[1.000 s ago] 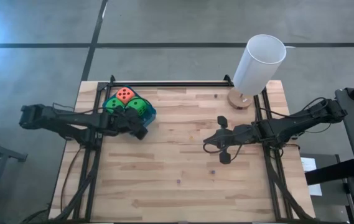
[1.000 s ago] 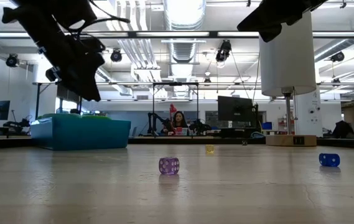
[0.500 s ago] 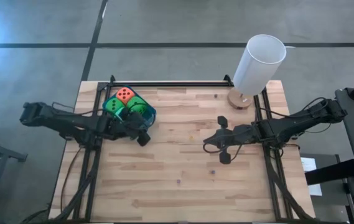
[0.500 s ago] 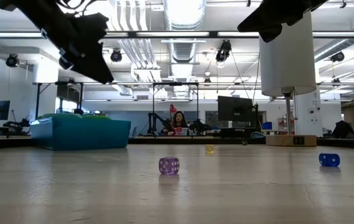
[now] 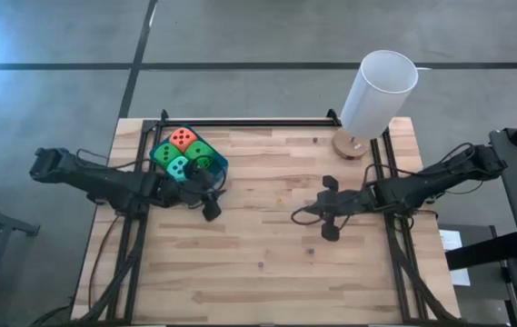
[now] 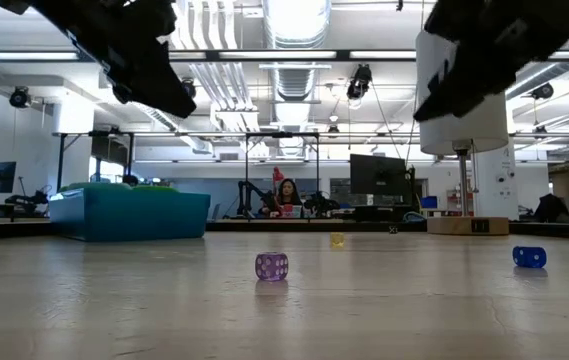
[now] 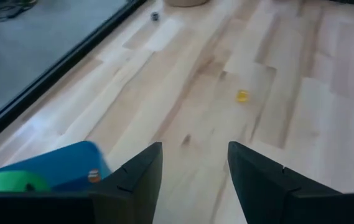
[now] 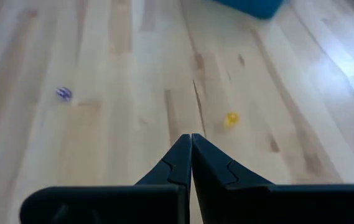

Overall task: Pick & Place Dice
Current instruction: Put the small yellow dice into the blue bin

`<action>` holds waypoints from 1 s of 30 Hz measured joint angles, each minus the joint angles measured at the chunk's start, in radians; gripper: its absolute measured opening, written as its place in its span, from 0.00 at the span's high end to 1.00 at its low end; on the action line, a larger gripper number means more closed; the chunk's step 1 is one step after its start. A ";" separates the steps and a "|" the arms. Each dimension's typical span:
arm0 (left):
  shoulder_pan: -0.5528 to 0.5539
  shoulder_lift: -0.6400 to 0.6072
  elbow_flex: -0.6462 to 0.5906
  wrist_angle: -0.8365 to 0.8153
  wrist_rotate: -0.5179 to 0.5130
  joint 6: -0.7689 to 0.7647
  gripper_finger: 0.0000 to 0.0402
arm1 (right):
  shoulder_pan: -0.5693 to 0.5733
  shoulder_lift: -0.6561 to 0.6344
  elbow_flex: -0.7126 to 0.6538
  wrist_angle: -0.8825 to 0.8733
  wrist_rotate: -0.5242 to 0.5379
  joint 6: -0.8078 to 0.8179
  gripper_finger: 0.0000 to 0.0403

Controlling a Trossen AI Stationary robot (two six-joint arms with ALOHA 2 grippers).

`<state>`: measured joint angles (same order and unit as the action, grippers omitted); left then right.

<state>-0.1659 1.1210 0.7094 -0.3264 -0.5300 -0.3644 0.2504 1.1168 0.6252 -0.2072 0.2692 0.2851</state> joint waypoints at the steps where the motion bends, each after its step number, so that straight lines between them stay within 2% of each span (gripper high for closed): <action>1: 0.000 0.000 0.000 0.008 0.011 0.005 0.54 | -0.004 0.000 -0.008 0.001 0.011 0.002 0.98; 7: -0.002 0.000 0.000 0.044 0.018 0.031 0.53 | -0.041 0.029 -0.042 0.014 0.065 0.045 0.98; 11: -0.002 0.000 0.000 0.061 0.017 0.061 0.51 | -0.084 0.112 -0.045 0.025 0.074 0.059 0.98; 20: -0.002 0.000 0.000 0.074 0.015 0.081 0.48 | -0.180 0.320 -0.014 0.164 0.073 0.049 0.98; 30: -0.002 0.000 0.000 0.076 0.015 0.081 0.47 | -0.237 0.479 -0.007 0.339 -0.017 -0.023 0.98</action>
<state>-0.1677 1.1210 0.7092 -0.2502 -0.5150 -0.2836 0.0129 1.5960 0.6178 0.1321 0.2523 0.2625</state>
